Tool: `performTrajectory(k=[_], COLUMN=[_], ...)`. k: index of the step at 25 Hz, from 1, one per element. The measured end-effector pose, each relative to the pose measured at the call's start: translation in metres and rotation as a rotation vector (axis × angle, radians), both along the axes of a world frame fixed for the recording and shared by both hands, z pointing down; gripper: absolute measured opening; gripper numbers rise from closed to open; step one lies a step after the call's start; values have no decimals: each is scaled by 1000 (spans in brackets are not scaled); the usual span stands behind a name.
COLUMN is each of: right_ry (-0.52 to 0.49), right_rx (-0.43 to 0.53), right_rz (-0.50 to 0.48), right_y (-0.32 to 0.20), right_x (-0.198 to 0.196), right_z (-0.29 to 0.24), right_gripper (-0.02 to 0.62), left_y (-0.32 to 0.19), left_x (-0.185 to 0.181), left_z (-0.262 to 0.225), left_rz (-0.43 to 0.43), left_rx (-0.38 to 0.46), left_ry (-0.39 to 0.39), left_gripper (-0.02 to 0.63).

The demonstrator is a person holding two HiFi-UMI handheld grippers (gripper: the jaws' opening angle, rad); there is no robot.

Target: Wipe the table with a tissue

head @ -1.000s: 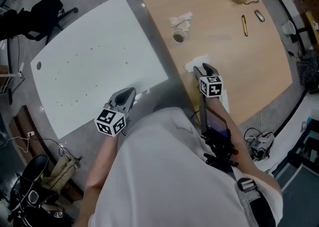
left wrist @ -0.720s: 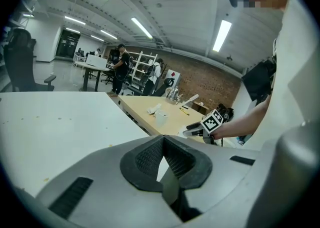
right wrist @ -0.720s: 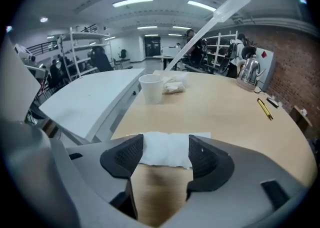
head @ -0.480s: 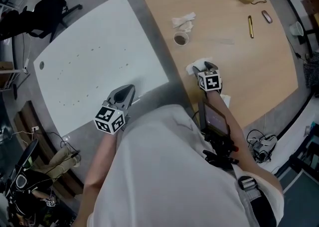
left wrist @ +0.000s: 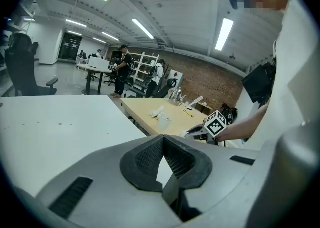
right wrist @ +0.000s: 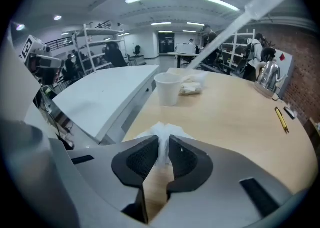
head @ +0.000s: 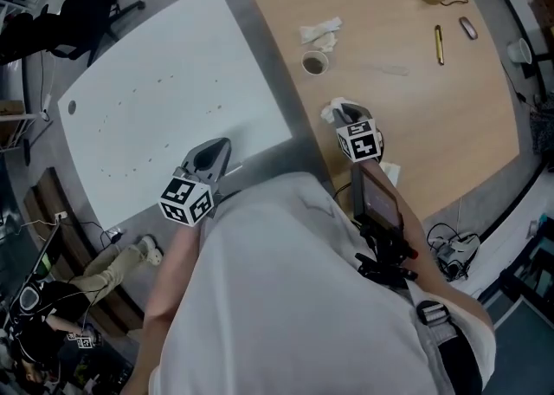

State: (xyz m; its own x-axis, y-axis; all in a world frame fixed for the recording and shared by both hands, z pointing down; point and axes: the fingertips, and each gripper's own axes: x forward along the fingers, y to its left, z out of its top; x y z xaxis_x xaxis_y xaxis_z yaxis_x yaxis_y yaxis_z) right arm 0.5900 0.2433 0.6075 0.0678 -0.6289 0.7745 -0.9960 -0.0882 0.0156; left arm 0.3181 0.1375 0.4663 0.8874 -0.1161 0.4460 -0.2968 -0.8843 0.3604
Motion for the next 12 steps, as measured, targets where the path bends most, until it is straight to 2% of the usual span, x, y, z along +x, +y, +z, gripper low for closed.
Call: performTrajectory(k=[5,12], right_ry=[33,6], right_rx=[94,161], right_rz=[-193,-405], right_y=[-52,-107], right_x=[-41,-101], right_z=[-39,-63], right_gripper=[72,72], left_y=[-9,-12], left_x=[-16,-46], left_z=[0,-2], left_rz=[-65,-177], left_rx=[5,8], left_ry=[1,-2], left_gripper=[6,6])
